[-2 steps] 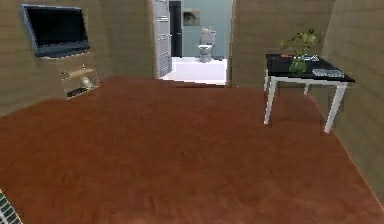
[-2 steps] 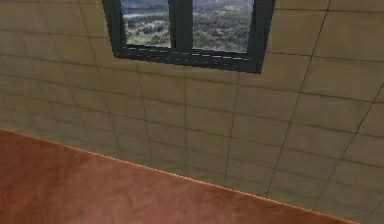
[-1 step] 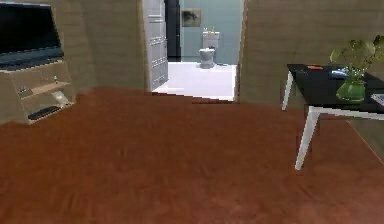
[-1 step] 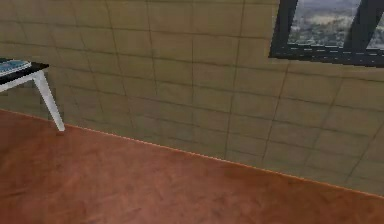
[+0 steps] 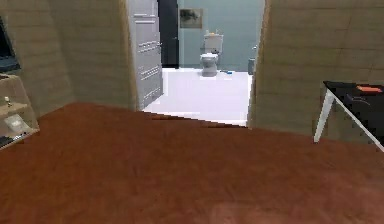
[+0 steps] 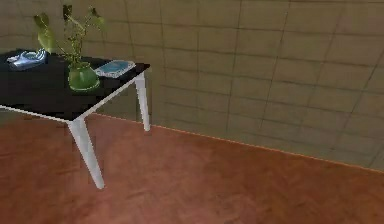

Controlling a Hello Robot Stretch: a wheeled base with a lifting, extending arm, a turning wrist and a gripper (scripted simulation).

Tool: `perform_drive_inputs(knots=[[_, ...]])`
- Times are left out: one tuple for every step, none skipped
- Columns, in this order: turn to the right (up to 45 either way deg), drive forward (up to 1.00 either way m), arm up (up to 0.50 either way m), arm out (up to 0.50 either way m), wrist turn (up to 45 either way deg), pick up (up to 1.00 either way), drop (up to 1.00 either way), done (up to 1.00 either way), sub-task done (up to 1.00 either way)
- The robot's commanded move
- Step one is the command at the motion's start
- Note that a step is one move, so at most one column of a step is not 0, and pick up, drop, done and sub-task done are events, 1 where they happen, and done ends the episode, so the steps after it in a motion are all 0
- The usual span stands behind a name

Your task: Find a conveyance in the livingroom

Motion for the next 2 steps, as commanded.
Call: perform_drive_inputs(knots=[[0.0,1.00,0.00,0.00,0.0,0.00,0.00,0.00,0.00],[0.0,1.00,0.00,0.00,0.0,0.00,0.00,0.00,0.00]])
